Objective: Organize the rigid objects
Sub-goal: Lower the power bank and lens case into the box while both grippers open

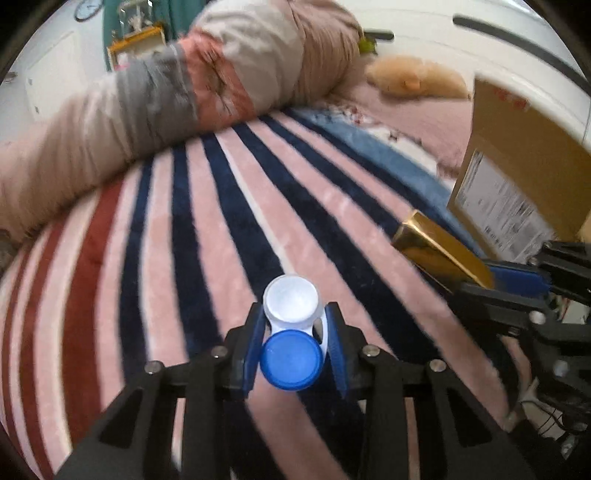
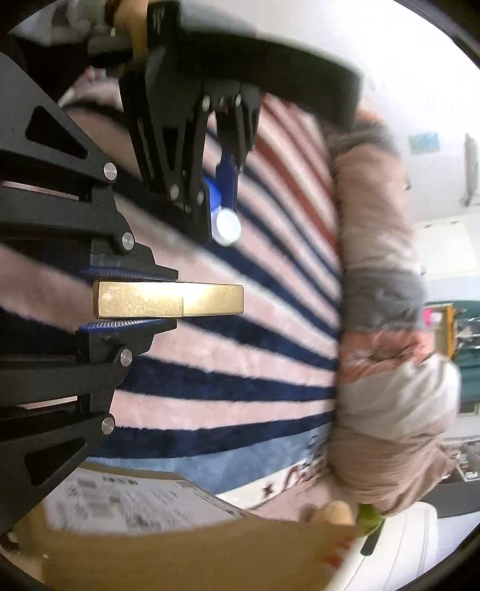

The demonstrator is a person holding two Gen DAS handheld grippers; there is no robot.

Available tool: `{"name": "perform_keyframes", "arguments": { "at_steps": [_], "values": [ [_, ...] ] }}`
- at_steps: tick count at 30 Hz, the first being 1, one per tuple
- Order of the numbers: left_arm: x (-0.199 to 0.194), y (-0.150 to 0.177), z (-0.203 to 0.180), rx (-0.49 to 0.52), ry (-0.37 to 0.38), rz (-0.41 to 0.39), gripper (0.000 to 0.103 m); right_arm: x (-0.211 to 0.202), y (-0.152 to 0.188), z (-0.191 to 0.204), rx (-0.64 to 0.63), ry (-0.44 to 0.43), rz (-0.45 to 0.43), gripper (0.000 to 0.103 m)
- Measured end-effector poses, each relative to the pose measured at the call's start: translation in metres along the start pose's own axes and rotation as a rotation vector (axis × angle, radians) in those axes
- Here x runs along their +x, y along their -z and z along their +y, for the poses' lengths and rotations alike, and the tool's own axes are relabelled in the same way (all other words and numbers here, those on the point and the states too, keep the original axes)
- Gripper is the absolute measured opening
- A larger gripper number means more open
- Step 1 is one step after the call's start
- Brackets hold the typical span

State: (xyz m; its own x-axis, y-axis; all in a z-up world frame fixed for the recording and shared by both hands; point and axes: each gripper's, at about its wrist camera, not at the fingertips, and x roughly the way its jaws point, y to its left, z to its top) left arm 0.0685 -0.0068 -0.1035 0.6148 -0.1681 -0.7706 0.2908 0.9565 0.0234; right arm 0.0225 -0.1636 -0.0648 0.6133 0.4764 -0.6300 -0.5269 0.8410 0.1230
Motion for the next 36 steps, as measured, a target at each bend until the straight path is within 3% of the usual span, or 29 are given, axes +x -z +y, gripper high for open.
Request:
{"name": "perform_keyframes", "arguments": {
  "at_steps": [4, 7, 11, 15, 19, 22, 27, 36],
  "values": [
    [-0.053, -0.014, -0.005, -0.012, -0.003, -0.1, 0.03, -0.058, -0.013, 0.006, -0.016, -0.049, -0.123, 0.013],
    [-0.09, -0.029, -0.022, -0.008, 0.017, -0.177, 0.03, -0.105, -0.018, -0.01, 0.023, -0.026, -0.22, 0.013],
    [-0.123, -0.053, -0.052, 0.035, 0.056, -0.266, 0.03, -0.148, -0.017, -0.061, 0.101, 0.118, -0.287, 0.013],
    [-0.13, -0.082, -0.095, 0.091, 0.109, -0.293, 0.03, -0.151, -0.01, -0.111, 0.13, 0.283, -0.207, 0.013],
    [-0.117, -0.105, -0.141, 0.182, 0.142, -0.274, 0.03, -0.126, 0.004, -0.149, 0.095, 0.393, -0.057, 0.013],
    [-0.097, -0.123, -0.172, 0.232, 0.171, -0.227, 0.03, -0.111, 0.01, -0.16, 0.074, 0.413, -0.002, 0.013],
    [-0.067, -0.144, -0.206, 0.299, 0.163, -0.142, 0.03, -0.11, 0.021, -0.162, 0.037, 0.401, 0.008, 0.013],
    [-0.018, -0.163, -0.222, 0.351, 0.137, -0.027, 0.03, -0.111, 0.018, -0.167, 0.047, 0.366, -0.03, 0.014]
  ]
}}
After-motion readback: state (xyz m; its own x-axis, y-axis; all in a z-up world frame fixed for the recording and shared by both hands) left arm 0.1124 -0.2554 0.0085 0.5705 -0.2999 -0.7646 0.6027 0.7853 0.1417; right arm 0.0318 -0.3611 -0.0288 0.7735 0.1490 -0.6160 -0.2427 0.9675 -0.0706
